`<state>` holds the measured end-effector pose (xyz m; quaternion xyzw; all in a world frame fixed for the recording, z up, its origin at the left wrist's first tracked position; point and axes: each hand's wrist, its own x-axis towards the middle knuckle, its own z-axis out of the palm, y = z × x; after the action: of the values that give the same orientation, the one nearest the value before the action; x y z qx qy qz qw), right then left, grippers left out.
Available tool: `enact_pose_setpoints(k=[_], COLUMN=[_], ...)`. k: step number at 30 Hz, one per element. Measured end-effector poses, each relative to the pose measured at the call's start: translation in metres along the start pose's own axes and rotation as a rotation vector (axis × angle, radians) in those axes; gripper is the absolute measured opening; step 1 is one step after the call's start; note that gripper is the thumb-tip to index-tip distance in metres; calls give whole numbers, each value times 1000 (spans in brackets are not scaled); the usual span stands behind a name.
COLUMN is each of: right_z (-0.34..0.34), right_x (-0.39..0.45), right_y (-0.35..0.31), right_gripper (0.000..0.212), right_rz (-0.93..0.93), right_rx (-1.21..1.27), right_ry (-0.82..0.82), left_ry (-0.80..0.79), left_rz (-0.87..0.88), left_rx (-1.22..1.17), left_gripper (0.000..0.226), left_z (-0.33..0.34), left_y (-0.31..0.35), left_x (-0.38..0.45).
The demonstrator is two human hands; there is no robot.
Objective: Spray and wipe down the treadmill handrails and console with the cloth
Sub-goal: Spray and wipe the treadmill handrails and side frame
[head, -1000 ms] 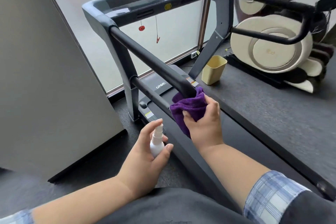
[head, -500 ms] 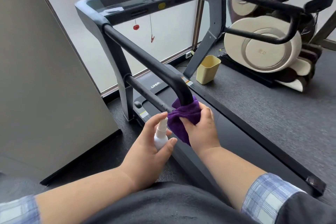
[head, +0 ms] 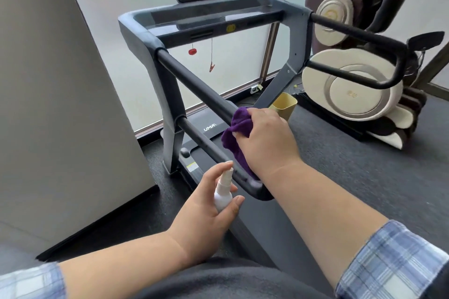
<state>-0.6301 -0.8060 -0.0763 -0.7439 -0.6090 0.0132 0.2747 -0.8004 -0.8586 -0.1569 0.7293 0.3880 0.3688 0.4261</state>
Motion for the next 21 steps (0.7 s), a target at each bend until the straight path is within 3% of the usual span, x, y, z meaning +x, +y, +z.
enact_pose_setpoints(k=[4,10,21], right_z=[3,26,116], right_x=[37,100,206], right_y=[-31,-78,-155], right_gripper=[41,45,44], right_rz=[32,132,173], right_rx=[-250,-306,-503], right_ry=[-172,-375,-279], left_ry=[6,7,-10], left_rz=[6,20,21], left_rx=[-69,-118,-102], left_gripper=[58,56,57], left_z=[-19,-64,-171], left_y=[-8,-28,-92], left_x=[19,59,126])
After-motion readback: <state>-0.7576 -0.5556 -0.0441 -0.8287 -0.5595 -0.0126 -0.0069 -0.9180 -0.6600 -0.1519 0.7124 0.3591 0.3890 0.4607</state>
